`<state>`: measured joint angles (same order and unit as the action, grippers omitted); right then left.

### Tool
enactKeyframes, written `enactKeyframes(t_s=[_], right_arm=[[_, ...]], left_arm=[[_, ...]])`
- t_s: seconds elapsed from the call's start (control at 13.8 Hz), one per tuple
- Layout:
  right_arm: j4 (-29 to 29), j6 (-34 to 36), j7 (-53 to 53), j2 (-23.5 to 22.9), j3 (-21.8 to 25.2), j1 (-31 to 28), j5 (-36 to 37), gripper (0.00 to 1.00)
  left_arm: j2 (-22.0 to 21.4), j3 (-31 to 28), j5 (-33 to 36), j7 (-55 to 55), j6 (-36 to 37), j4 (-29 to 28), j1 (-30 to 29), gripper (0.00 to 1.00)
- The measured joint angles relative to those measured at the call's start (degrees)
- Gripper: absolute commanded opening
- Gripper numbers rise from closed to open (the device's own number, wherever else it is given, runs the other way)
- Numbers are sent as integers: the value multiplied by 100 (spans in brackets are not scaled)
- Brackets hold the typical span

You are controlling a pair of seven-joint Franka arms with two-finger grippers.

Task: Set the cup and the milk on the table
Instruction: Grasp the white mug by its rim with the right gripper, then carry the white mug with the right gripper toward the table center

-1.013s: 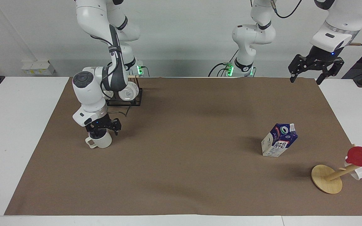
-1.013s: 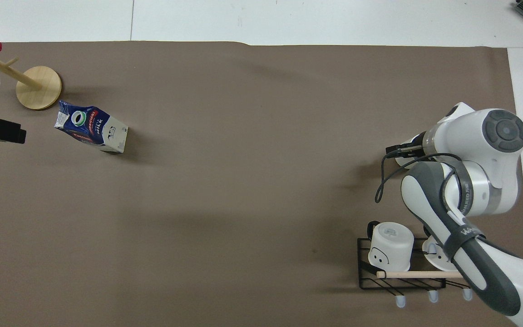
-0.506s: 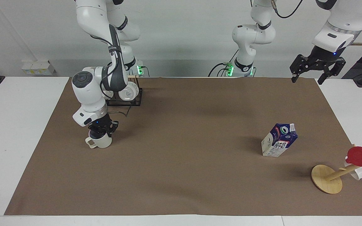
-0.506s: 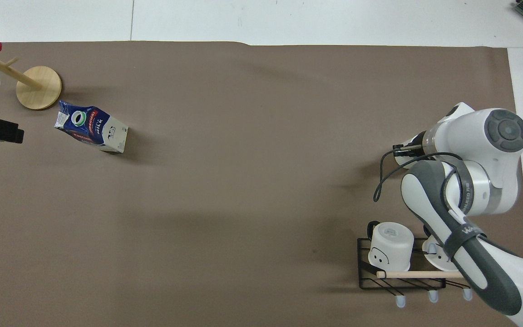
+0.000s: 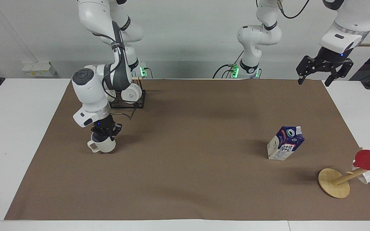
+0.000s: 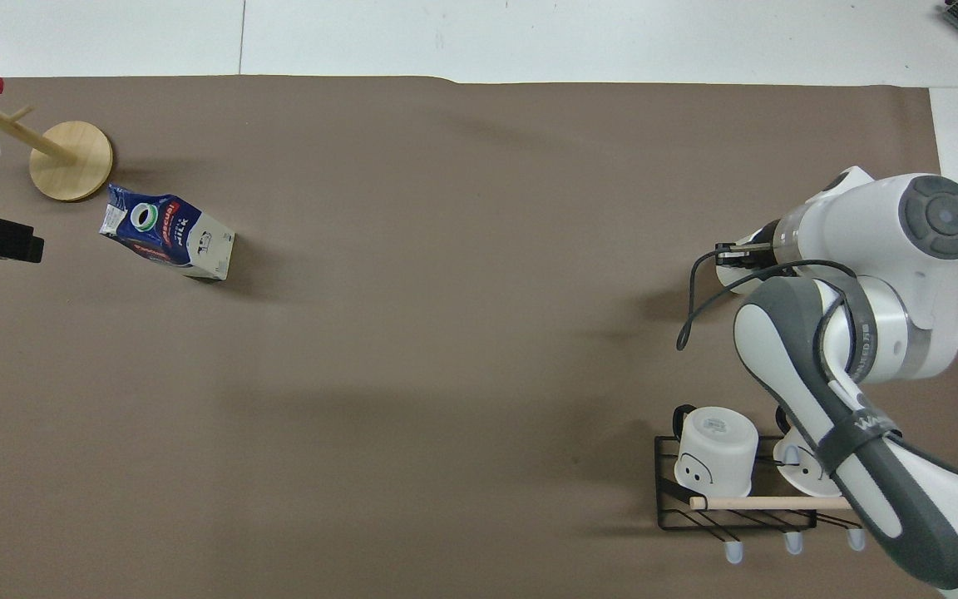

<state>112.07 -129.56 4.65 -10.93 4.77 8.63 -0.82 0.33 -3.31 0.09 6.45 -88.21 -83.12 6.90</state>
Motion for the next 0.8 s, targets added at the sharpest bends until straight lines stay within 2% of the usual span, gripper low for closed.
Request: enactKeyframes(t_s=[0.22,0.51,0.8], right_arm=[[-508,641,659,85,-27,430,10,0],[-785,691,1703,51,-48,1158,70,0],[-1334,975,2722,-332,-54,1849,166,0]], left_arm=[[0,0,0,0,0,0,0,100],[0,0,0,0,0,0,0,100],[0,0,0,0,0,0,0,100]])
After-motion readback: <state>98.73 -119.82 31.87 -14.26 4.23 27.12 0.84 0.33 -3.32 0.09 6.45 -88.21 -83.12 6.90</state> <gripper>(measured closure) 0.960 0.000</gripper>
